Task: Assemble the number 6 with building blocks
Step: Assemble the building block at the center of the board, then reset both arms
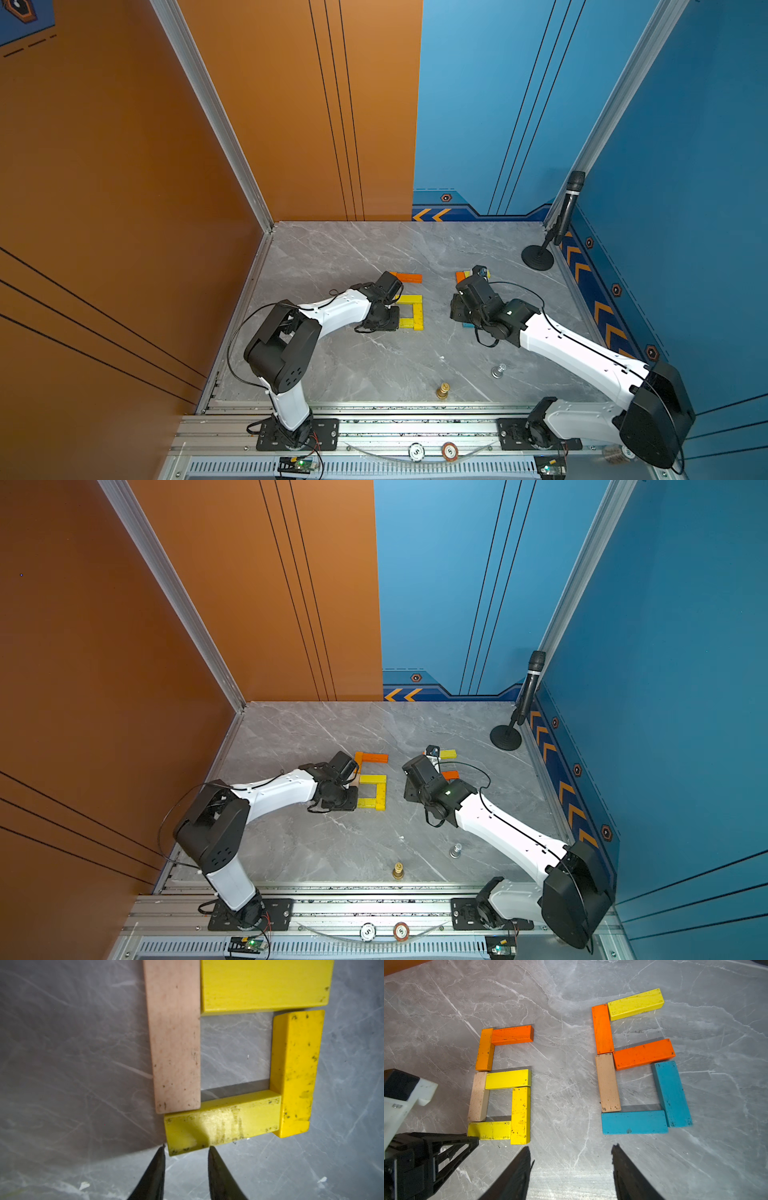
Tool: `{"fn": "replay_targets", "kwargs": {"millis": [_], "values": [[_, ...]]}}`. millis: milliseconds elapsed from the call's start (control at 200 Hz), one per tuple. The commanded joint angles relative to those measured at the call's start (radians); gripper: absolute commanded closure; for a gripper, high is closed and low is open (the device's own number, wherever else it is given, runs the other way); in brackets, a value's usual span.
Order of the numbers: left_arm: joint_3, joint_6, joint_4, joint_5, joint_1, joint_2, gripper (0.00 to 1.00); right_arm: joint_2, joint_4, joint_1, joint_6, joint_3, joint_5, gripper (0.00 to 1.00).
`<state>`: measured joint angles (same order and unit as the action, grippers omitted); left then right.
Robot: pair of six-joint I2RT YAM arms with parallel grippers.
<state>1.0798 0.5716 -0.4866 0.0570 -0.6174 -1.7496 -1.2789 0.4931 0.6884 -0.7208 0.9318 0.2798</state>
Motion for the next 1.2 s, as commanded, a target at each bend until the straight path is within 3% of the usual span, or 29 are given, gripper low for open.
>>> {"fn": "replay_targets", "kwargs": {"millis": [0, 175, 320, 426, 516, 656, 801, 971, 1046, 1146, 1197], "values": [[0.007, -0.007, -0.003, 0.018, 0.009, 0.001, 0.64, -0.011, 0.002, 0.007, 0.018, -0.011, -0.009, 0.37], [-0.008, 0.006, -0.032, -0.008, 0.012, 0.084, 0.58, 0.000, 0.022, -0.007, 0.122, 0.028, 0.045, 0.28], [0.001, -0.014, -0.116, -0.111, 0.043, 0.226, 0.28, 0.046, -0.037, -0.066, 0.280, 0.031, 0.161, 0.00], [0.020, -0.053, -0.171, -0.208, 0.124, 0.344, 0.08, 0.097, -0.193, -0.149, 0.423, -0.040, 0.245, 0.00], [0.013, -0.125, -0.144, -0.324, 0.224, 0.445, 0.01, 0.130, -0.326, -0.263, 0.523, -0.115, 0.218, 0.01], [-0.193, -0.348, 0.191, -0.385, 0.395, 0.566, 0.02, 0.160, -0.651, -0.434, 0.628, -0.336, 0.108, 0.00], [-0.428, -0.445, 0.589, -0.308, 0.535, 0.536, 0.02, 0.053, -0.855, -0.521, 0.699, -0.440, 0.032, 0.00], [-0.549, -0.551, 0.863, -0.285, 0.547, 0.359, 0.02, -0.083, -1.111, -0.547, 0.697, -0.515, -0.050, 0.01], [-0.562, -0.547, 0.953, -0.302, 0.561, 0.329, 0.02, -0.114, -1.083, -0.561, 0.707, -0.480, -0.046, 0.01], [-0.628, -0.579, 1.188, -0.236, 0.576, 0.269, 0.02, -0.134, -1.097, -0.629, 0.670, -0.471, -0.099, 0.01], [-0.677, -0.572, 1.343, -0.239, 0.580, 0.206, 0.02, -0.179, -1.275, -0.672, 0.640, -0.537, -0.139, 0.01]]}}
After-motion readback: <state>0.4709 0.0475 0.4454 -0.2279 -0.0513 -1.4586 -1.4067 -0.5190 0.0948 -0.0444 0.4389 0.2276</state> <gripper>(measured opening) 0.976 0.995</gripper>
